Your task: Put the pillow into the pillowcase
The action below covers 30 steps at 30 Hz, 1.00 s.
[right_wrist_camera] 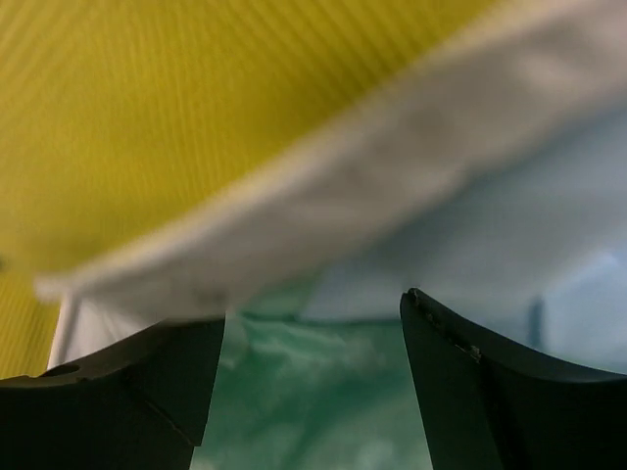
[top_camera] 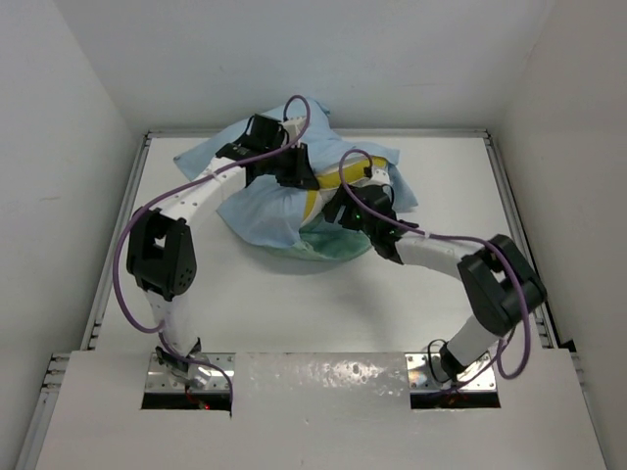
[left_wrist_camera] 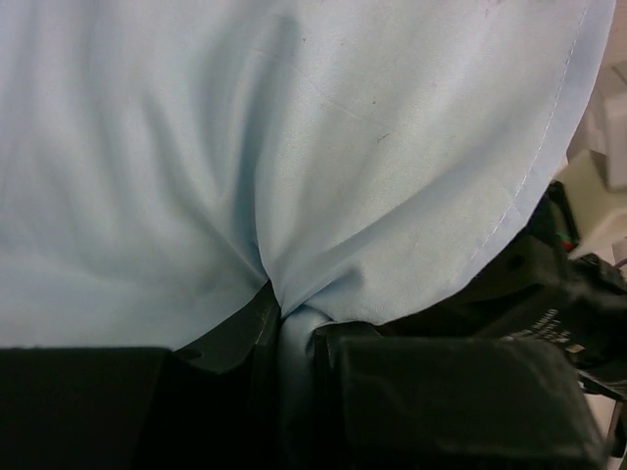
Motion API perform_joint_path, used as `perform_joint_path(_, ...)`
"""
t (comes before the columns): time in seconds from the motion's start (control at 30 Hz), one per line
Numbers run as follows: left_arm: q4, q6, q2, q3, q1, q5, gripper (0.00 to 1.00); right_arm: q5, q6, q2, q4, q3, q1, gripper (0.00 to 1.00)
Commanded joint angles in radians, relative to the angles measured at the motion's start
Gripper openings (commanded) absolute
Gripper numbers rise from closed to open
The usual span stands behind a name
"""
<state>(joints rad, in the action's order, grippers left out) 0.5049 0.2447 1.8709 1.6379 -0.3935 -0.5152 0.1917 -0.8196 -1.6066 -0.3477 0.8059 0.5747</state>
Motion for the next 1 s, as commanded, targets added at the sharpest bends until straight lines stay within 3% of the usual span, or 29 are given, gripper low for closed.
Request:
perform_joint_path(0.0,-0.132,0.021,-0.021,0.046,0.002,0.004,0.0,-0.015,-0.009,-0.1,-0.094,0.099,-0.002,0.71)
perform_joint_path(0.07,-0.131,0.016,-0.029,0.042,0.002,0.006,0.0,0.018,-0.07,-0.169,-0.079,0.124,-0.009,0.67)
perform_joint_path(0.13,-0.128,0.011,-0.033,0.037,0.002,0.012,0.0,0.046,-0.124,-0.205,-0.071,0.141,-0.033,0.53)
perform_joint_path(0.17,-0.124,0.01,-0.038,0.036,0.002,0.014,0.0,0.058,-0.177,-0.217,-0.091,0.135,-0.044,0.44)
perform_joint_path(0.2,-0.118,0.001,-0.041,0.034,0.004,0.021,0.0,0.074,-0.199,-0.219,-0.102,0.112,-0.065,0.18)
perform_joint_path(0.27,-0.109,-0.028,-0.045,0.027,0.005,0.037,0.0,0.104,-0.236,-0.187,-0.085,0.089,-0.096,0.0)
perform_joint_path(0.5,-0.1,-0.104,-0.029,-0.027,0.018,0.139,0.0,0.049,-0.148,-0.03,-0.022,-0.068,-0.176,0.0)
perform_joint_path(0.67,-0.123,-0.097,-0.015,-0.027,0.019,0.059,0.0,-0.026,-0.07,-0.016,-0.086,-0.126,-0.211,0.0)
perform_joint_path(0.7,-0.129,-0.097,-0.015,-0.024,0.018,0.034,0.0,-0.047,-0.012,-0.039,-0.086,-0.107,-0.213,0.04)
perform_joint_path(0.73,-0.135,-0.096,-0.015,-0.021,0.016,0.015,0.0,-0.09,0.016,-0.056,-0.064,-0.079,-0.213,0.38)
perform_joint_path(0.77,-0.146,-0.088,-0.015,-0.018,0.013,-0.018,0.0,-0.11,0.037,-0.074,-0.044,-0.021,-0.213,0.5)
perform_joint_path(0.83,-0.16,-0.073,-0.016,-0.016,0.008,-0.046,0.0,-0.121,0.071,-0.113,-0.001,0.022,-0.211,0.6)
perform_joint_path(0.97,-0.163,-0.064,-0.024,-0.015,0.005,-0.071,0.0,-0.139,0.111,-0.113,-0.039,0.044,-0.21,0.62)
